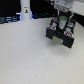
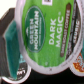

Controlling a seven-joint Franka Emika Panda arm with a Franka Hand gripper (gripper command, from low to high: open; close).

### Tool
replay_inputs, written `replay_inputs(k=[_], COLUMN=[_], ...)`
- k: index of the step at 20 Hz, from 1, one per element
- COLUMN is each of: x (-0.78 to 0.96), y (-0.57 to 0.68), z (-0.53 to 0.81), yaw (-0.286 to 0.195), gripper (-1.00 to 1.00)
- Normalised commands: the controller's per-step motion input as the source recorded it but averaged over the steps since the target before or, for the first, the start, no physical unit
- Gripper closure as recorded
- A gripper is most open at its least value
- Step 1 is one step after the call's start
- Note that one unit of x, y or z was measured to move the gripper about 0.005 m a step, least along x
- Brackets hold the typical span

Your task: Open the kcup holder, insert the kcup into the holder, and close the kcup holder

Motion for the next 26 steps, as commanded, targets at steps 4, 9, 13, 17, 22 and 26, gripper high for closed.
replay_inputs(k=[4, 9, 13, 17, 22, 26], x=[-0.17, -0.12, -0.01, 0.0, 0.01, 0.08], y=[-0.06, -0.06, -0.01, -0.01, 0.05, 0.06], z=[-0.03, -0.04, -0.25, -0.31, -0.1, 0.22], yaw=[-0.002, -0.001, -0.006, -0.003, 0.029, 0.048], gripper=[1.0, 1.0, 1.0, 1.0, 1.0, -1.0])
